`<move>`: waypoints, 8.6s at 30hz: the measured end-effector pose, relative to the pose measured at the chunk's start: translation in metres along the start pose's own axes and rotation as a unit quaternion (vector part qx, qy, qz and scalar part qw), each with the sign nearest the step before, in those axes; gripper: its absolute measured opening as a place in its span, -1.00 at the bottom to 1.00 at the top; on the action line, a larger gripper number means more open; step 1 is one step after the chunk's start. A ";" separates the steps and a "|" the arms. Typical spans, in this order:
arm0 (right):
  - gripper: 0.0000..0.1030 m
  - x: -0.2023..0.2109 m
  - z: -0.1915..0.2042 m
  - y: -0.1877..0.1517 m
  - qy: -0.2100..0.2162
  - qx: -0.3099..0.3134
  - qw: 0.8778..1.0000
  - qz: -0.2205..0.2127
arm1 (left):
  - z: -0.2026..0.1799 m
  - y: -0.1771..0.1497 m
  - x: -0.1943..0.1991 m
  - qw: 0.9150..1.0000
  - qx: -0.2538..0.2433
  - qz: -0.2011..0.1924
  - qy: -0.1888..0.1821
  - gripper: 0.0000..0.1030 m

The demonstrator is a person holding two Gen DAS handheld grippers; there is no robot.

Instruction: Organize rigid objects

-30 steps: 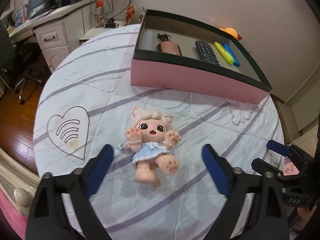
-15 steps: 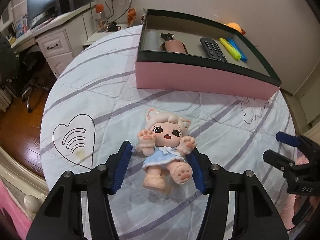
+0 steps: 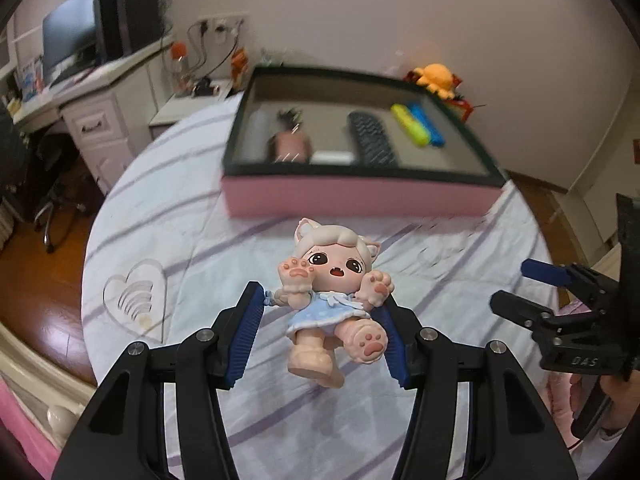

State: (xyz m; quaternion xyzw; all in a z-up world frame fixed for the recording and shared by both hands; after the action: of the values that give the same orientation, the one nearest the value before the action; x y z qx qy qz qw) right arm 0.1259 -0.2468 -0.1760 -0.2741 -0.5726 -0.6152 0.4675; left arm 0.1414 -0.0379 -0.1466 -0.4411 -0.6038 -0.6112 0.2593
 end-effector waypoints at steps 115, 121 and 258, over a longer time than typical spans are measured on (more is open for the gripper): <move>1.00 0.019 0.008 0.156 -0.088 0.001 0.996 -0.024 | -0.010 0.125 0.010 0.999 -0.006 -0.029 0.045 0.99; 1.00 0.027 0.012 0.151 -0.091 0.003 0.995 -0.027 | -0.013 0.122 0.022 0.998 -0.009 -0.036 0.052 0.99; 1.00 0.221 0.062 0.125 -0.149 0.002 0.947 -0.283 | -0.054 0.112 0.213 0.942 -0.037 -0.305 0.134 1.00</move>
State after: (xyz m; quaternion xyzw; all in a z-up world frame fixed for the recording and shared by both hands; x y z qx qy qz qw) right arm 0.1334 -0.2330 0.0844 -0.1884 -0.6908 -0.6735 0.1836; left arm 0.1232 -0.0593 0.0980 -0.1593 -0.6461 -0.7363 0.1230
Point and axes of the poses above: each gripper's, at about its wrist camera, not at the fingertips, and x roughly against the way its jaws point, z to its left, y to its top, the point moved 3 cm from there along -x, roughly the way its jaws point, and after that the axes turned 7 degrees about z, right-handed, at the moved point
